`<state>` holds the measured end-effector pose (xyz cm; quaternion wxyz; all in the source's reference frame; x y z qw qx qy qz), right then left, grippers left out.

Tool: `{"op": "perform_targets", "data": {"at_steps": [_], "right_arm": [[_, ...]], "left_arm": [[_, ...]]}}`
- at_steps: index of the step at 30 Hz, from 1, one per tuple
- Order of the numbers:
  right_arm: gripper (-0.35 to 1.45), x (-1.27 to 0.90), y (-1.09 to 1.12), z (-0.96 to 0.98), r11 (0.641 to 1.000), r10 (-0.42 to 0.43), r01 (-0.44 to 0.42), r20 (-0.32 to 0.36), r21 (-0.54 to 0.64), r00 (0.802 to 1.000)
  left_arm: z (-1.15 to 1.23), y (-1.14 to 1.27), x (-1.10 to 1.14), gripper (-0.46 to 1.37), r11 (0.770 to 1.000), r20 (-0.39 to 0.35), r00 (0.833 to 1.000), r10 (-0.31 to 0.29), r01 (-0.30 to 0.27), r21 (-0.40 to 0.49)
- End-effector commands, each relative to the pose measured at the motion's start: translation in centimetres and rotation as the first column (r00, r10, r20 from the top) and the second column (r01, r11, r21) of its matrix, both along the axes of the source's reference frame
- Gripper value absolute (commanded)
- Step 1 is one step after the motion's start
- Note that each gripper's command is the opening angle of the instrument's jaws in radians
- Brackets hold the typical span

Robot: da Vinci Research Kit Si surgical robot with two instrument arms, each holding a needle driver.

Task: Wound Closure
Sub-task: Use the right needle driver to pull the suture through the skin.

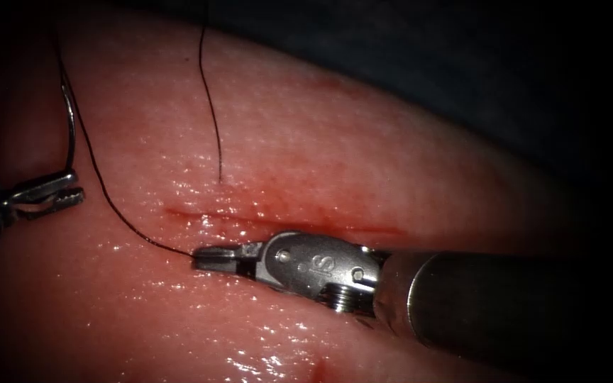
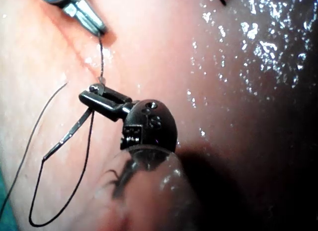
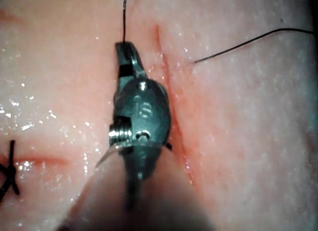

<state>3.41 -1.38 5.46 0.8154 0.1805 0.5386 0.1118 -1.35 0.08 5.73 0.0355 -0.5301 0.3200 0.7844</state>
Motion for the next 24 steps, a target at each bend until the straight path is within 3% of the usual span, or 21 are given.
{"op": "perform_targets", "data": {"at_steps": [1, 12, 18, 24], "right_arm": [[-0.35, 0.02, -0.02, -0.03, 1.000, -0.017, 0.017, 0.014, 0.013, 1.000], [-0.35, 0.14, -0.55, -0.52, 0.988, -0.098, 0.082, 0.122, 0.129, 0.988], [-0.35, 0.38, -0.87, -0.93, 0.983, -0.116, 0.089, 0.165, 0.163, 0.979], [-0.35, 0.72, -1.14, -1.28, 0.974, -0.162, 0.134, 0.152, 0.181, 0.975]], "left_arm": [[0.00, -0.01, -0.01, -0.35, 1.000, 0.004, 1.000, 0.009, -0.009, 0.009], [-0.09, -0.13, -0.12, -0.35, 0.998, 0.028, 0.999, 0.015, -0.017, 0.054], [-0.15, -0.18, -0.19, -0.35, 0.996, 0.027, 0.999, 0.023, -0.026, 0.088], [-0.17, -0.21, -0.24, -0.35, 0.994, 0.027, 0.999, 0.022, -0.025, 0.105]]}}
